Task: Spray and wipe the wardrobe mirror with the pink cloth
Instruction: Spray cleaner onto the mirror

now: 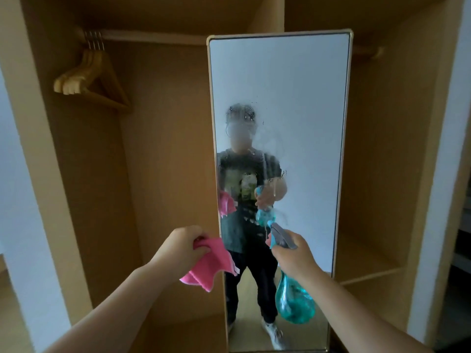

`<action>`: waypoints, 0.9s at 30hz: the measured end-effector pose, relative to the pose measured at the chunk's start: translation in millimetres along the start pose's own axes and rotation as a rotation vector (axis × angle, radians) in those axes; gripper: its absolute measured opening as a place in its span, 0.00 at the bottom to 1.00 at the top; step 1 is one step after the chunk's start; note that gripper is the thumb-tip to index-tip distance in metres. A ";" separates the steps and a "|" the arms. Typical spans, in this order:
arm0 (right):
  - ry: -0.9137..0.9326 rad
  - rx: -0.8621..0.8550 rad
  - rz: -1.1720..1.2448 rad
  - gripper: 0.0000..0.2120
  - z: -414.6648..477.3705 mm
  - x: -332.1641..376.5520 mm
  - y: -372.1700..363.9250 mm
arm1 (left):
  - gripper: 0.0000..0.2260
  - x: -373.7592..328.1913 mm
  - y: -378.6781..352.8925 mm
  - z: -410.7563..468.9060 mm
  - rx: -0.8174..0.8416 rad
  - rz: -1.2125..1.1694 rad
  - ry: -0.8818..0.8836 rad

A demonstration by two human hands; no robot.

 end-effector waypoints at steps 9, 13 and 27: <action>-0.046 -0.031 0.052 0.05 -6.4 -29.6 2.1 | 0.07 2.1 -18.7 -3.6 0.021 -0.001 0.011; -0.086 -0.010 0.058 0.11 -10.2 -46.4 10.6 | 0.07 -0.4 -26.3 -2.9 0.032 -0.003 -0.014; -0.098 -0.098 0.047 0.05 -21.2 -75.4 56.0 | 0.06 -28.7 -62.2 4.7 0.100 -0.028 -0.085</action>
Point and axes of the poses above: each hand's wrist, its own z-axis towards the middle knuckle, its own y-axis out of the back of the hand, x = y × z, the point moved 6 cm from there along z, towards the middle knuckle, and after that the axes turned 12 degrees about -y, right-handed, at the moved point
